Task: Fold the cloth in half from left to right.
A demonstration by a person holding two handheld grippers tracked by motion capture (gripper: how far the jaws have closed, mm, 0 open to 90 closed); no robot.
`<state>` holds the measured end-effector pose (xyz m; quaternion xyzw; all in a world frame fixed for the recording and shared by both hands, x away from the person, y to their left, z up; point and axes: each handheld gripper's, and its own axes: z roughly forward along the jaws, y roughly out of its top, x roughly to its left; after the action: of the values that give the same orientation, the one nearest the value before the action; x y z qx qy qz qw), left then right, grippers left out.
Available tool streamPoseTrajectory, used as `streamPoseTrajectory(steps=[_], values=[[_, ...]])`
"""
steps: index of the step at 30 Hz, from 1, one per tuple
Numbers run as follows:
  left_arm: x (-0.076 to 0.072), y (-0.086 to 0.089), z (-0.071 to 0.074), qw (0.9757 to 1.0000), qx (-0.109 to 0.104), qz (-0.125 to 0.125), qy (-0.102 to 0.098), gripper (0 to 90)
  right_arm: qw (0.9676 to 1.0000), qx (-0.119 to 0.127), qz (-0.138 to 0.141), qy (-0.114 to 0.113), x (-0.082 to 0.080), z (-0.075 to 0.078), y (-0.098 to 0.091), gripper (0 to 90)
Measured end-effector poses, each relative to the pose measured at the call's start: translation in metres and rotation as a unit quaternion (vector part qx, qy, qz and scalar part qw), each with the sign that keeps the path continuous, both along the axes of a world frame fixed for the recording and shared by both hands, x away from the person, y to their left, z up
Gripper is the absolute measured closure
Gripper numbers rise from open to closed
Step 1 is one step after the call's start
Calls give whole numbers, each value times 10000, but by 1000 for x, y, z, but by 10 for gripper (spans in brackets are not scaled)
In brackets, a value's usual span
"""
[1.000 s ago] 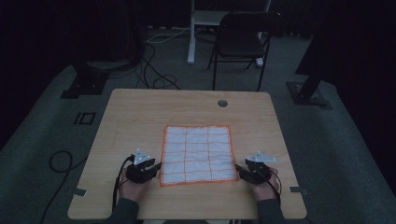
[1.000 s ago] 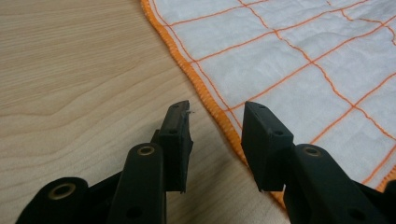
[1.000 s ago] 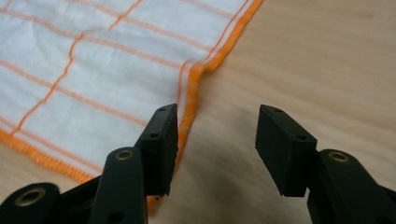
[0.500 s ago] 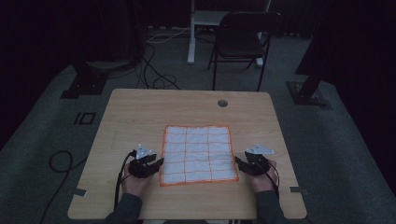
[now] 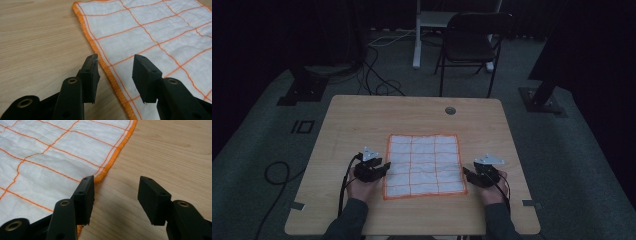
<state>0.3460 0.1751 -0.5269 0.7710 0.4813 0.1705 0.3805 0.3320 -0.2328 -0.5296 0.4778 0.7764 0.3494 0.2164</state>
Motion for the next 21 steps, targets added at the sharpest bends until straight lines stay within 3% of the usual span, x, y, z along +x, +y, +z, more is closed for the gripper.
streamPoseTrajectory(steps=[21], values=[[16,-4,-10,9996,73,206,191,558,10000,-14,-17,58,1,-6,-1,468]])
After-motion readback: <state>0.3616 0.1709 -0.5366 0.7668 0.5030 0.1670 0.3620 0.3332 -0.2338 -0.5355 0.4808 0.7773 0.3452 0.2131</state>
